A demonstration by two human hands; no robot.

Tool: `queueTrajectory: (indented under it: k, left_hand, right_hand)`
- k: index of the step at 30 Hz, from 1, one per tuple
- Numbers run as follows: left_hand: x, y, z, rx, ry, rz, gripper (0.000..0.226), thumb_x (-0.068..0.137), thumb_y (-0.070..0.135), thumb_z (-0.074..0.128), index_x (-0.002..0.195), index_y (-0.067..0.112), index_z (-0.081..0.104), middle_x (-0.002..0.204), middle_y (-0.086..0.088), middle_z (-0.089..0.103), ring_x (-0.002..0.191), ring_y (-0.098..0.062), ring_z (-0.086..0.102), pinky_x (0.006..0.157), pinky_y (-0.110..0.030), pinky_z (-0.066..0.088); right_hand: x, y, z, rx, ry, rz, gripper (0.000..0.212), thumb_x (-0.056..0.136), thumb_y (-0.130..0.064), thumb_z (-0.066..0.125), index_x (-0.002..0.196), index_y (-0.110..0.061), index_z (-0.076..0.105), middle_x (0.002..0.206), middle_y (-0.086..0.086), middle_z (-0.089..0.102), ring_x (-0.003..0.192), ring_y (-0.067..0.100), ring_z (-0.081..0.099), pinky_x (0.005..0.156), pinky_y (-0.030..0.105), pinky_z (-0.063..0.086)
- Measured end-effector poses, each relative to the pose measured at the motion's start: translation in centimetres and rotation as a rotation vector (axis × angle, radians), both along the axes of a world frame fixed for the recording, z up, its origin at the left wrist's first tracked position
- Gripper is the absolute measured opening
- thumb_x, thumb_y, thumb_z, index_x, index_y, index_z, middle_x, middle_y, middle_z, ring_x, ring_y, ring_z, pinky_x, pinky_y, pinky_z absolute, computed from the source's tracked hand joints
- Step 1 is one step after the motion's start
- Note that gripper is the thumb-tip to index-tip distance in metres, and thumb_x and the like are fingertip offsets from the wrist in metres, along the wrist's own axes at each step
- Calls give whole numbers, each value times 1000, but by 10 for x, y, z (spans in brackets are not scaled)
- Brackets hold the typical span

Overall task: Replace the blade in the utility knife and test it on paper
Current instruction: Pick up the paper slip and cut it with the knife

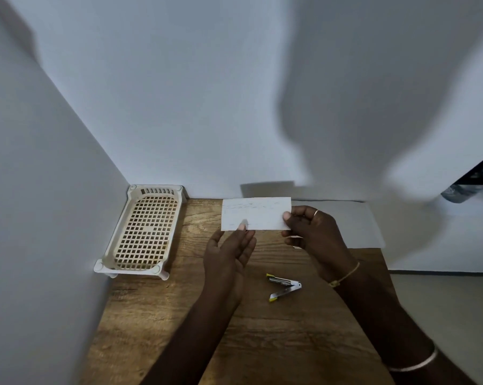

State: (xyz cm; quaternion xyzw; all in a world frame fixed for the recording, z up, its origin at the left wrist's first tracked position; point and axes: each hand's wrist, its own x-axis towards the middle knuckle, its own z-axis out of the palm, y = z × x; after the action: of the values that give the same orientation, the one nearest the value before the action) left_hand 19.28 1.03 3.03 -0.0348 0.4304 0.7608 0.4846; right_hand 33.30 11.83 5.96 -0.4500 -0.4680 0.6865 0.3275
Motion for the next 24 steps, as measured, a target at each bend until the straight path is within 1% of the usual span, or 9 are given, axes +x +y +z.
queueTrajectory:
  k: [3, 7, 12, 14, 16, 18, 20, 22, 24]
  left_hand:
    - [1, 2, 16, 32, 40, 3, 54, 76, 11, 83, 124, 2, 60, 105, -12, 78, 94, -23, 78, 78, -31, 63]
    - [3, 1, 26, 61, 102, -26, 26, 86, 7, 78, 110, 6, 70, 90, -4, 77, 90, -21, 78, 78, -29, 62]
    - [4, -1, 33, 86, 129, -10, 21, 81, 10, 80, 100, 6, 71, 88, -5, 77, 90, -21, 78, 78, -29, 62]
    - [4, -1, 35, 88, 123, 0, 19, 85, 7, 78, 102, 6, 71, 89, -5, 78, 91, -21, 78, 79, -29, 62]
    - [4, -2, 36, 93, 114, 7, 15, 87, 5, 76, 101, 6, 71, 89, -6, 78, 91, -21, 78, 79, -29, 62]
    - [4, -2, 37, 91, 107, 11, 17, 87, 5, 76, 103, 6, 71, 89, -6, 78, 91, -21, 78, 79, -29, 62]
    - [4, -3, 38, 83, 109, 17, 21, 86, 5, 77, 106, 5, 71, 91, -6, 78, 91, -21, 78, 79, -29, 62]
    - [3, -4, 38, 77, 110, 25, 20, 87, 4, 76, 106, 5, 72, 92, -6, 78, 91, -20, 78, 79, -29, 62]
    - [3, -4, 38, 64, 111, 35, 19, 87, 5, 76, 106, 5, 72, 91, -7, 77, 89, -20, 78, 79, -29, 62]
  right_hand:
    - [6, -3, 17, 28, 28, 19, 20, 92, -11, 71, 109, -1, 69, 88, 9, 74, 68, 18, 70, 59, 26, 59]
    - [13, -4, 25, 52, 49, 34, 23, 93, -12, 70, 112, -1, 68, 93, 12, 75, 71, 20, 71, 63, 28, 60]
    - [20, 5, 13, 155, 24, 25, 17, 97, -24, 66, 109, -14, 73, 96, 11, 78, 76, 22, 74, 62, 28, 60]
    - [23, 7, -10, 316, -173, 6, 8, 96, -19, 66, 102, -19, 73, 90, 9, 78, 75, 21, 73, 63, 28, 60]
    - [29, 5, -45, 533, -532, 109, 16, 92, -15, 71, 106, -23, 72, 95, 2, 76, 85, 17, 71, 76, 29, 59]
    - [36, -1, -76, 593, -789, 350, 39, 86, -20, 77, 124, -21, 66, 118, 1, 69, 112, 18, 64, 98, 33, 52]
    - [42, -9, -100, 585, -945, 600, 72, 78, -37, 82, 143, -22, 53, 143, 3, 53, 134, 21, 47, 111, 32, 39]
    - [45, -15, -120, 642, -1073, 753, 95, 70, -55, 81, 151, -26, 42, 149, 2, 44, 136, 22, 42, 111, 33, 38]
    - [42, -22, -134, 715, -1153, 808, 94, 68, -61, 78, 149, -29, 43, 146, 1, 45, 131, 22, 44, 105, 36, 44]
